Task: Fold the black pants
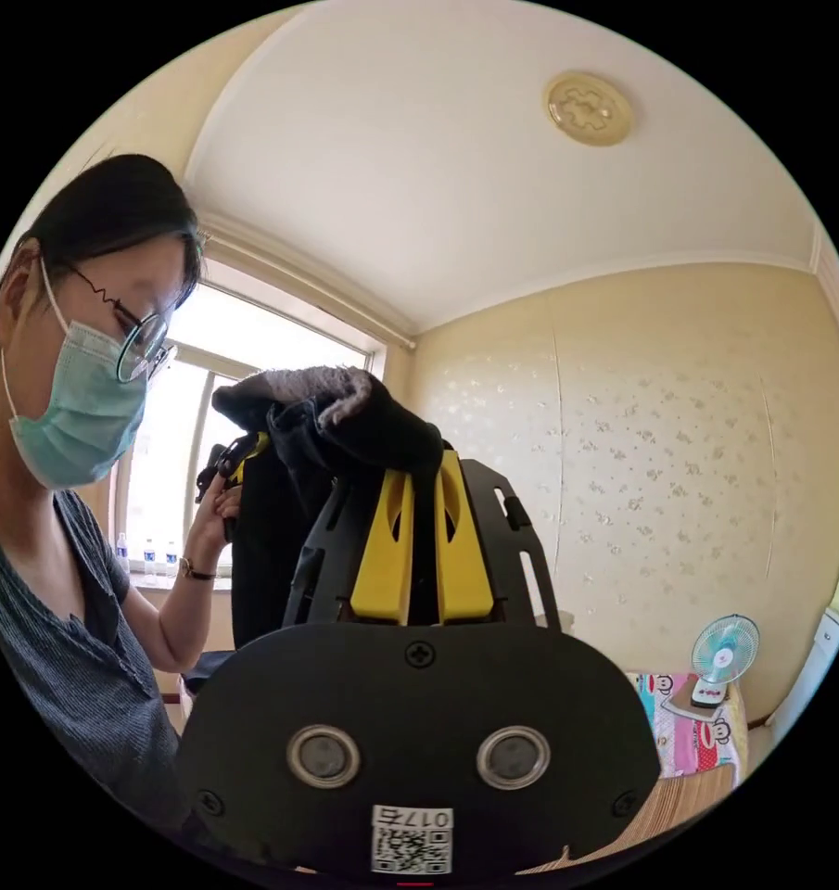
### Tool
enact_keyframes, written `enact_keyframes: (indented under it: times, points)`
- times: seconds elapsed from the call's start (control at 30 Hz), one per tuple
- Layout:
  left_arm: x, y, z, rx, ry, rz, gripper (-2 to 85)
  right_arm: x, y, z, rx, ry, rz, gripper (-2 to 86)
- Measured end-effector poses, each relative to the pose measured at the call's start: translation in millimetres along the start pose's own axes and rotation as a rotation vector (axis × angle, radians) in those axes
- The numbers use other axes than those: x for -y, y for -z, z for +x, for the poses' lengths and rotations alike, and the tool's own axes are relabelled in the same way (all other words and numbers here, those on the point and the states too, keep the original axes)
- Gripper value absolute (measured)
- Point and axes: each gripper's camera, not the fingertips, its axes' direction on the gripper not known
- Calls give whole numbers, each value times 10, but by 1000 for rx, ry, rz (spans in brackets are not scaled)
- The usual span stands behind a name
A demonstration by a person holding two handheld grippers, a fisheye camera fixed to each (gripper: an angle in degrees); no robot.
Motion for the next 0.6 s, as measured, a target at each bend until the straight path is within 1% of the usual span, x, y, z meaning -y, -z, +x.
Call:
enact_keyframes:
  times: [0.03,0.13,0.23,0.27,0.3,0.37,0.4,0.43,0.47,0.5,0.53,0.57,0.6]
  points:
    - [48,21,24,59,-34,6,48,107,-116,13,-22,-3,-16,46]
    - [23,-51,-26,162,-68,-3,50,138,-406,211,-43,-57,-58,46]
    - [-290,-199,-336,246,-1,-35,51,-184,-745,618,-26,-190,-139,47]
    - [-379,-237,-420,273,18,-41,51,-389,-911,790,-52,-232,-182,47]
    - [-573,-346,-626,338,54,-60,51,-498,-1012,878,-80,-247,-211,47]
    - [-823,-615,-1068,431,100,-108,51,-960,-1578,1337,-216,-296,-351,46]
    - [-940,-862,-1484,477,121,-154,51,-1078,-1758,1493,-241,-307,-383,45]
    - [-1037,-1135,-2034,514,159,-206,52,-1320,-2173,1864,-281,-327,-448,45]
    - [-1084,-1274,-2357,529,194,-234,53,-1589,-2655,2307,-297,-364,-505,46]
    - [-1200,-1542,-3080,577,295,-295,58,-1739,-2906,2546,-293,-391,-524,47]
    - [-1378,-1758,-3828,635,419,-353,64,-2078,-3455,3022,-281,-426,-577,47]
    - [-1489,-1830,-4164,663,481,-380,68,-2438,-3962,3385,-288,-408,-653,48]
    - [-1752,-1902,-4750,729,575,-432,73,-2629,-4167,3528,-304,-404,-696,45]
